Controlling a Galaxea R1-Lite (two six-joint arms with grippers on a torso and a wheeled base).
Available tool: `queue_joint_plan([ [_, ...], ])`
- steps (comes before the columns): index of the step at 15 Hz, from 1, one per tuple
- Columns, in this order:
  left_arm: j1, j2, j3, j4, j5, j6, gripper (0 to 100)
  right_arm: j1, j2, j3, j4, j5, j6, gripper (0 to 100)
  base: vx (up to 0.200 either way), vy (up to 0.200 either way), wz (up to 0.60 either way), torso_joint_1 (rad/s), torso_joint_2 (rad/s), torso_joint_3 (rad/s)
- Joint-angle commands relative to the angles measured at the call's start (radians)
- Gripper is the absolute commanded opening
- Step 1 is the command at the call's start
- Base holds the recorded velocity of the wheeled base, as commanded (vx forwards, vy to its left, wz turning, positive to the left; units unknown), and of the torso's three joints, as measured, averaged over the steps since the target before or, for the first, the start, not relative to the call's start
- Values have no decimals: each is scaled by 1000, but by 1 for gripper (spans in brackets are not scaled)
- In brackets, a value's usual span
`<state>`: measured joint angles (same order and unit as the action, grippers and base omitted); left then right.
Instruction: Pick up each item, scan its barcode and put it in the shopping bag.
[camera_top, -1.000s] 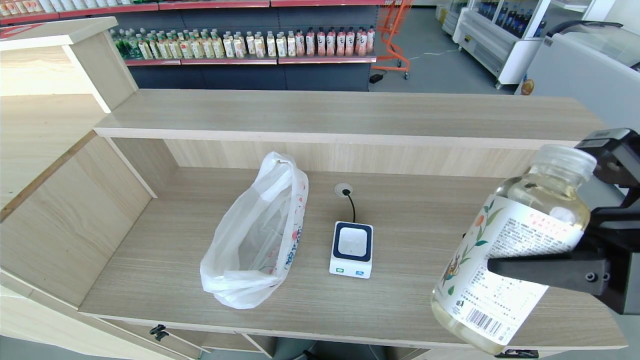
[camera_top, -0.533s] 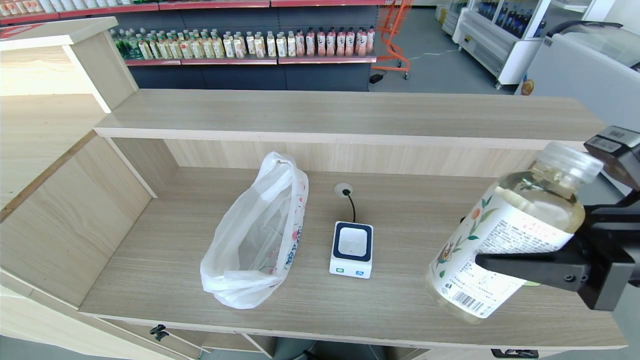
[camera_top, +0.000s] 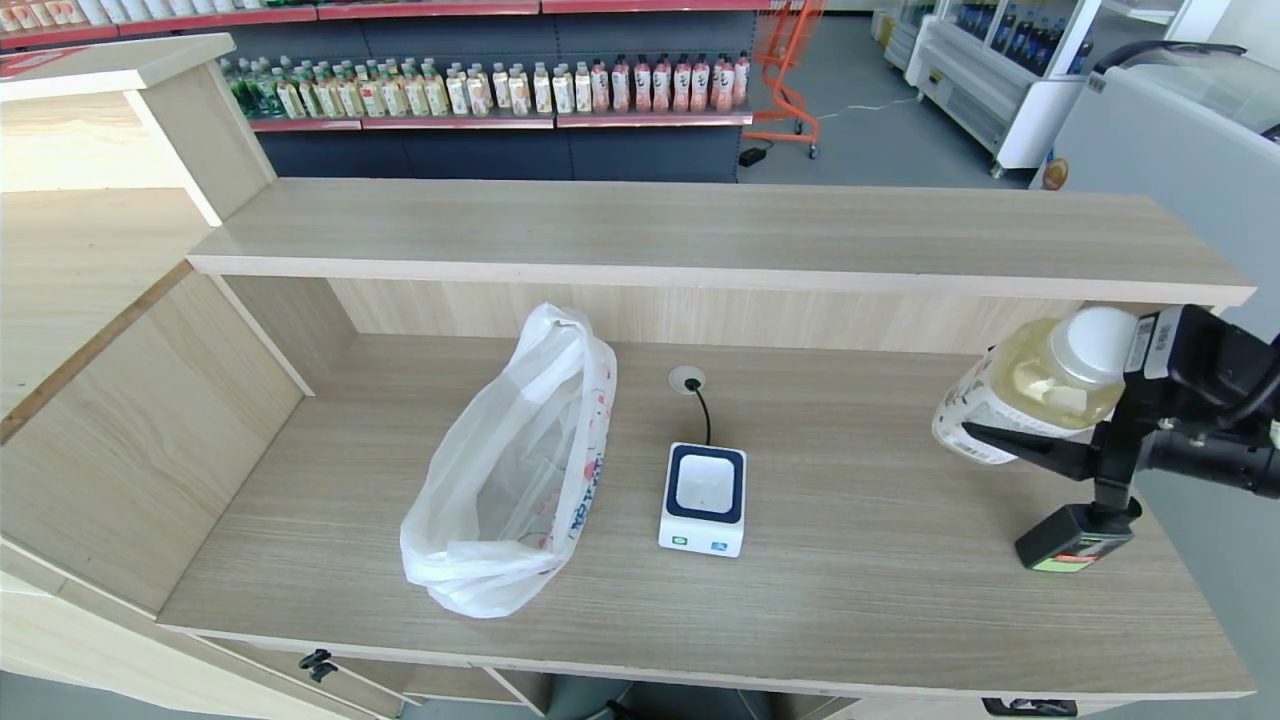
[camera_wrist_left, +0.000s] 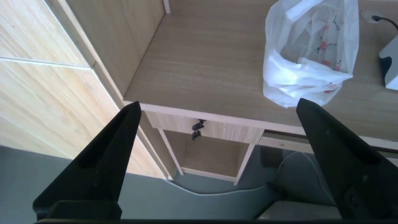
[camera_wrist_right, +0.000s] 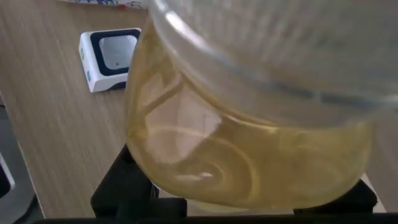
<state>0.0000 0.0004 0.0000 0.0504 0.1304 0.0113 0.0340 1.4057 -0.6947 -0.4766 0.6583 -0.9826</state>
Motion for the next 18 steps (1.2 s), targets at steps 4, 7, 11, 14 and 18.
queue_joint_plan([
  [4, 0, 0, 0, 0, 0, 1, 100, -28, 24, 6, -53, -5, -94, 0, 0, 0, 0, 0, 0, 0],
  [7, 0, 1, 0, 0, 0, 1, 100, -28, 27, 9, -50, -2, -87, 0, 0, 0, 0, 0, 0, 0],
  [11, 0, 0, 0, 0, 1, -2, 100, -25, 38, 26, -45, 34, -22, 0, 0, 200, 0, -4, 0, 5],
  [14, 0, 0, 0, 0, 0, -1, 100, -25, 45, 26, -45, 41, -22, 0, 0, 200, 0, 6, 7, 1],
  [18, 0, 0, 0, 0, 1, -2, 100, -59, 96, 15, -50, 35, -28, 0, 0, 100, 0, 0, -1, 4],
])
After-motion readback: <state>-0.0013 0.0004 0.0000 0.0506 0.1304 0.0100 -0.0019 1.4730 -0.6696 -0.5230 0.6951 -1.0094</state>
